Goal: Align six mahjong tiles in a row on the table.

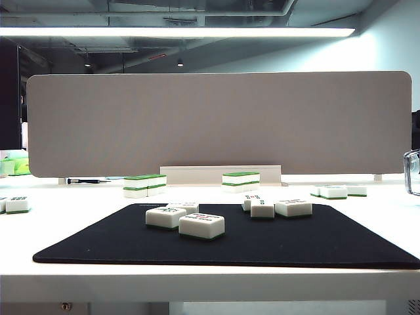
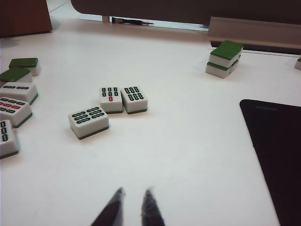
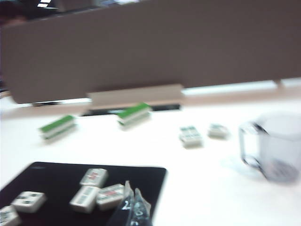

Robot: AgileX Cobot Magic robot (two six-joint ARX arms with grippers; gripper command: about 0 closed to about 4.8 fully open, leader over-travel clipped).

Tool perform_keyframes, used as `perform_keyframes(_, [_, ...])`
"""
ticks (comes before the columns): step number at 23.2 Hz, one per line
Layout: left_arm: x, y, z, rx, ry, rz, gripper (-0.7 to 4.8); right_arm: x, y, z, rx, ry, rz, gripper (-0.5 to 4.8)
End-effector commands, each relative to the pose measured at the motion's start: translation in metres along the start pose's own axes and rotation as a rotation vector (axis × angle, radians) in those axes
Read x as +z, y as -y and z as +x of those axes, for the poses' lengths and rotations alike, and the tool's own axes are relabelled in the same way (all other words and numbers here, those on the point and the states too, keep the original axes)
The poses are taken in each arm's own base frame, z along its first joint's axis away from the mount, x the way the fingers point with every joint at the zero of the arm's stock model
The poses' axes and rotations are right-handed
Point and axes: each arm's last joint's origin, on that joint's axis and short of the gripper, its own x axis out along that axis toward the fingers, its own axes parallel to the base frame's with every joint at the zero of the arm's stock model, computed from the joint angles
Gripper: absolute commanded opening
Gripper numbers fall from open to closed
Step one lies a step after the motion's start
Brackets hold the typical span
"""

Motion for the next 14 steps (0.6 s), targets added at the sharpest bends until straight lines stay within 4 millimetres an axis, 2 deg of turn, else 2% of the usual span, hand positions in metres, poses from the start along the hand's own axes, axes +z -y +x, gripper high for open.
perform_keyframes(1, [-0.001,0.0,0.0,-0.004,-0.01,0.001,0.52,-0.01,0.005,0.004,-0.074,0.007,0.036,-0.01])
perform_keyframes(14, [-0.001,0.0,0.0,-0.004,-0.01,0.001,0.53,-0.062,0.021,0.015,-0.264,-0.12,0.044,-0.01])
